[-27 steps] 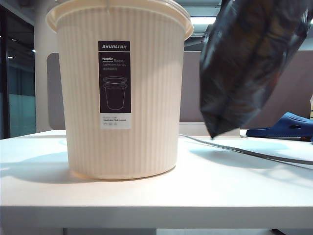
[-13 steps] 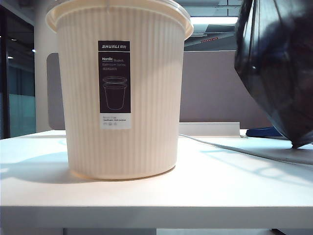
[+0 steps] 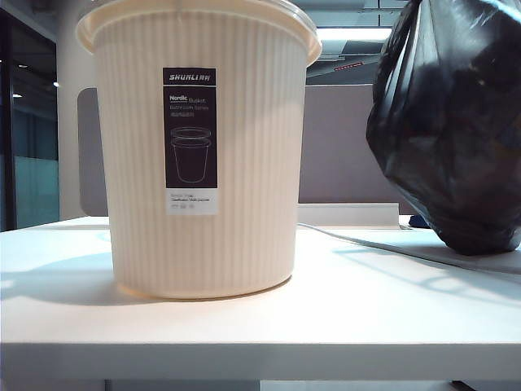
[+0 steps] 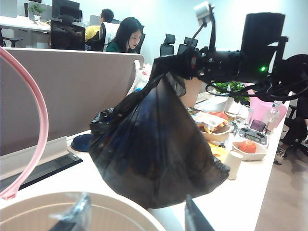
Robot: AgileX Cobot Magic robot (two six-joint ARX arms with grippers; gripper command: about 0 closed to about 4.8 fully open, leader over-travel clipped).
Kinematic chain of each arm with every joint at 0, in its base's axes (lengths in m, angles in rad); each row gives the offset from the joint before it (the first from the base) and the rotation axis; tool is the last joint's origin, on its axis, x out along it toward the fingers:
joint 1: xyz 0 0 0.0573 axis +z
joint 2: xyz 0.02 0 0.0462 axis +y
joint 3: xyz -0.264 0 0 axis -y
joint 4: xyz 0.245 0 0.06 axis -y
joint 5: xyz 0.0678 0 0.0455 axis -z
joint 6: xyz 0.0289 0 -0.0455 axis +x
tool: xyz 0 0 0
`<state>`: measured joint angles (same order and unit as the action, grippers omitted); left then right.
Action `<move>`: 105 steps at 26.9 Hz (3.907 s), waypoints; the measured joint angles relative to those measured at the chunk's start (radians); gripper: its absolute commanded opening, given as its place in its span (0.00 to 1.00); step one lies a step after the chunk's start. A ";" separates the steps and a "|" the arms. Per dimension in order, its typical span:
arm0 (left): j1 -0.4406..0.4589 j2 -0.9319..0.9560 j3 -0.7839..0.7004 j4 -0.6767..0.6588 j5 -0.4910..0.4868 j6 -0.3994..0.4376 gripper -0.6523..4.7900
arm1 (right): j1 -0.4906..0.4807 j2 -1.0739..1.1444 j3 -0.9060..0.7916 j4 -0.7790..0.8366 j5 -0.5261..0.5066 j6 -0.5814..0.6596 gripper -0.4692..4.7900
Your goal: Open the ring lid of the trash can, pull out the black garbage bag inside, and place it on the table.
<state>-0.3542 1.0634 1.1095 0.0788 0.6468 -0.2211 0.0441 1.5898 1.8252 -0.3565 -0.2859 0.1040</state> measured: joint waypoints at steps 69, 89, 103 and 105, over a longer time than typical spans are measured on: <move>0.000 0.070 0.000 0.041 0.005 0.000 0.57 | 0.326 -0.051 -0.158 -0.158 0.284 0.057 0.09; 0.000 0.070 0.000 0.037 0.046 -0.025 0.57 | 0.325 -0.144 -0.176 -0.150 0.286 0.026 0.09; 0.000 0.070 0.000 0.037 0.051 -0.042 0.57 | 0.306 -0.388 -0.672 0.168 0.290 0.033 0.09; 0.000 0.070 0.000 0.037 0.060 -0.043 0.57 | 0.296 -0.400 -0.707 0.188 0.290 0.034 0.09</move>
<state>-0.3538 1.1332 1.1095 0.1158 0.7067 -0.2646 0.3401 1.1896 1.1179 -0.1684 0.0036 0.1383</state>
